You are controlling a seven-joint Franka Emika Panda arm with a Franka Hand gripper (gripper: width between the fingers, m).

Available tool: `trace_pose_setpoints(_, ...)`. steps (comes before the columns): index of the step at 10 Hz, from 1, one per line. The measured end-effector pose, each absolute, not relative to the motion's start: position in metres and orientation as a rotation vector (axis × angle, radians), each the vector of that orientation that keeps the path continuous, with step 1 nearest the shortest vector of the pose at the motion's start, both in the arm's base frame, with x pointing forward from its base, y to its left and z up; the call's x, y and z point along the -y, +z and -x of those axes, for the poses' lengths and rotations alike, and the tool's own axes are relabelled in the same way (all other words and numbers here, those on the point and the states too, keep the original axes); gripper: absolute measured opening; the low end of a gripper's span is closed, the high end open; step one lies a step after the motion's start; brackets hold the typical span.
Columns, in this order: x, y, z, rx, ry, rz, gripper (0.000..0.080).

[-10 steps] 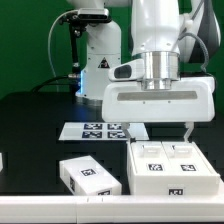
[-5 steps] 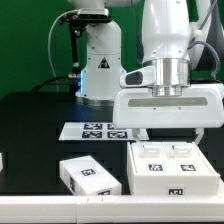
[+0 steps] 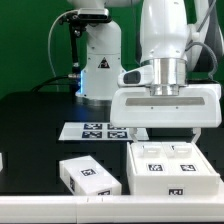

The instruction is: Assemble cabinet

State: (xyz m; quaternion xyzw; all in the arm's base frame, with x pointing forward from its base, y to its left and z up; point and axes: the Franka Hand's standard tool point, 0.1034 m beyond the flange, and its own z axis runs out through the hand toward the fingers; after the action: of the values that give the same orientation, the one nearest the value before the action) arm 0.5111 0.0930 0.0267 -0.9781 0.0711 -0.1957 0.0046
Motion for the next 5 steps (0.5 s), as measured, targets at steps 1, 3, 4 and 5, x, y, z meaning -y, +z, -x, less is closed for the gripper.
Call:
trace_pose_setpoints(1,-0.0920,0.0268,-0.5117,-0.224,-0.624,3.064,0.0795)
trace_pose_setpoints(3,-0.0890,0.0270,-0.5123,-0.228,-0.623,3.066,0.0795)
trace_pose_setpoints(4,-0.0873,0.0270,-0.5122,-0.230,-0.615,3.068,0.0795)
trace_pose_setpoints(5,-0.0849,0.0267,-0.5122,-0.229,-0.613,3.071,0.0795)
